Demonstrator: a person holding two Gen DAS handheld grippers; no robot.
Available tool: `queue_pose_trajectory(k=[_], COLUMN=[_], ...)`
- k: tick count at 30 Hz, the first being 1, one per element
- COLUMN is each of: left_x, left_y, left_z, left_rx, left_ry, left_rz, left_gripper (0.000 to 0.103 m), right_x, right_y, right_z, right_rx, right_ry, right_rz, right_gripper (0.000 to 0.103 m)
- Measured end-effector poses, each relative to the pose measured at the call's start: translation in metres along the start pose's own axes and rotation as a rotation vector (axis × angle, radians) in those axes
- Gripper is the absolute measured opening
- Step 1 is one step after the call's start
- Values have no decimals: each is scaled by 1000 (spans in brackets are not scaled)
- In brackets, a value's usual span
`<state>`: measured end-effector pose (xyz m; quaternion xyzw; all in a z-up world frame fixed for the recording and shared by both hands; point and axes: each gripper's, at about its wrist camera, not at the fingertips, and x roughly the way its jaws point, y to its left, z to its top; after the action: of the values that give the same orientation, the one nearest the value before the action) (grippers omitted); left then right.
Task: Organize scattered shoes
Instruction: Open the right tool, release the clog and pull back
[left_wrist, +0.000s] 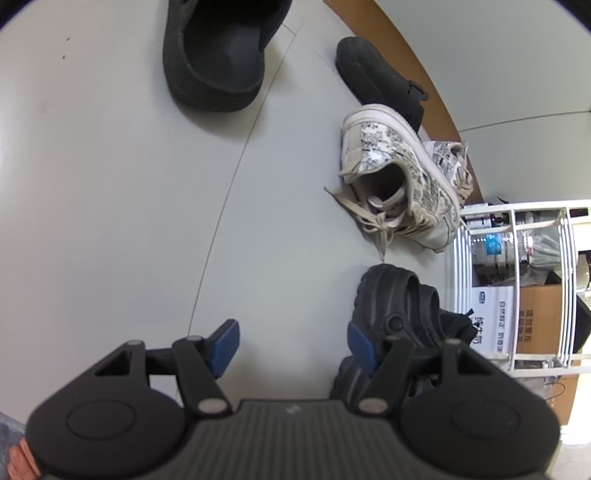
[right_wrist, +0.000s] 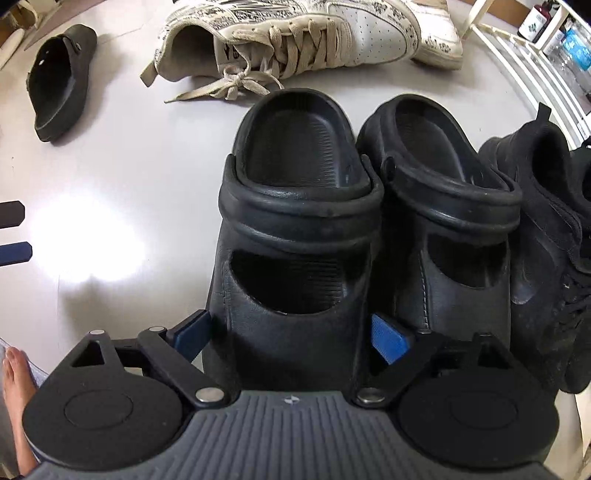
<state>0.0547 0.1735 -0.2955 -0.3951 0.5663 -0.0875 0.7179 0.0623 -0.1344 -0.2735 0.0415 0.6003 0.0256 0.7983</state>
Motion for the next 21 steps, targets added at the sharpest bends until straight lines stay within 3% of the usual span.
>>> queue_pose_trajectory(k=[10, 16, 21], left_x=[-25, -32, -37], left_y=[1, 0, -8], left_z=[16, 18, 25], left_rx=[-24, -28, 5], left_ry=[-109, -129, -151], left_rz=[-51, -68, -70], left_gripper=[70, 70, 71], right_x=[-58, -101, -135], right_y=[9, 11, 15], right_z=[14, 33, 47], right_rx=[-105, -128, -201], right_ry=[-5, 11, -32], right_rz=[16, 55, 49], right_gripper=[94, 94, 94])
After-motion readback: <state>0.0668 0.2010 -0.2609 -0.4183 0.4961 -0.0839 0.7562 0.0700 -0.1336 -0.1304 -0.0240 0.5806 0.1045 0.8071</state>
